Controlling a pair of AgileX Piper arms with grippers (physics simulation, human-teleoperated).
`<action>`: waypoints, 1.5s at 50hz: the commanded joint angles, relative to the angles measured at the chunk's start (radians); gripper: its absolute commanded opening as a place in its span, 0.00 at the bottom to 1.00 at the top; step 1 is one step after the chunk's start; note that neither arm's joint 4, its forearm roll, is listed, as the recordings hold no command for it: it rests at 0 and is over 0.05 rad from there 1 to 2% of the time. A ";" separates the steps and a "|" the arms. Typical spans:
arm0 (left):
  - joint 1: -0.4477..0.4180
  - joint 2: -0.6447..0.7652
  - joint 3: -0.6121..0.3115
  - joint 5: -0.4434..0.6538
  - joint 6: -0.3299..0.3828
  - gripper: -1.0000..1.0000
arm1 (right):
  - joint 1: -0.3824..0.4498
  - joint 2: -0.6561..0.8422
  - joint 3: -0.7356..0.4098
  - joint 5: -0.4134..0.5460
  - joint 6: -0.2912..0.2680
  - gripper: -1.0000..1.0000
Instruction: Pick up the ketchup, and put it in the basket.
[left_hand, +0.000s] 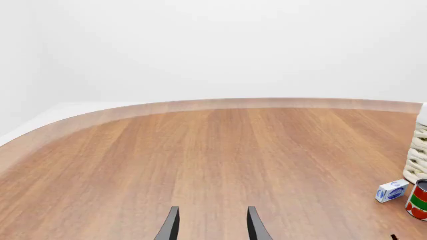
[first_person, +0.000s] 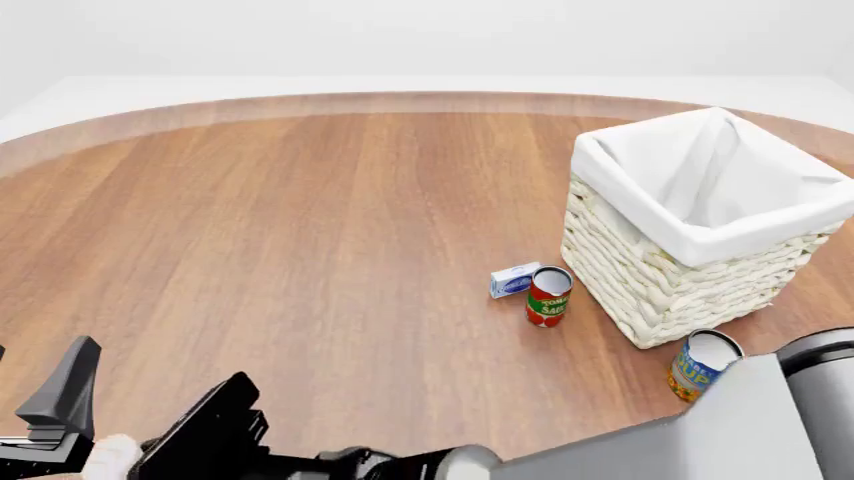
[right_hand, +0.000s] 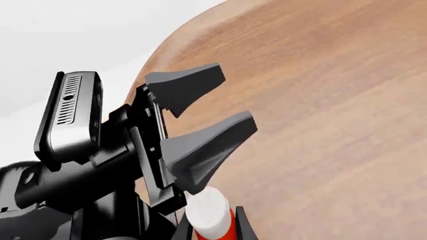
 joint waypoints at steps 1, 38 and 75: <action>0.000 0.000 0.000 0.000 0.000 1.00 | -0.046 -0.029 0.030 -0.032 0.025 0.00; 0.000 0.000 0.000 0.000 0.000 1.00 | -0.236 -0.287 0.120 -0.071 0.027 0.00; 0.000 0.000 0.000 0.000 0.000 1.00 | -0.374 -0.495 0.158 -0.014 -0.018 0.00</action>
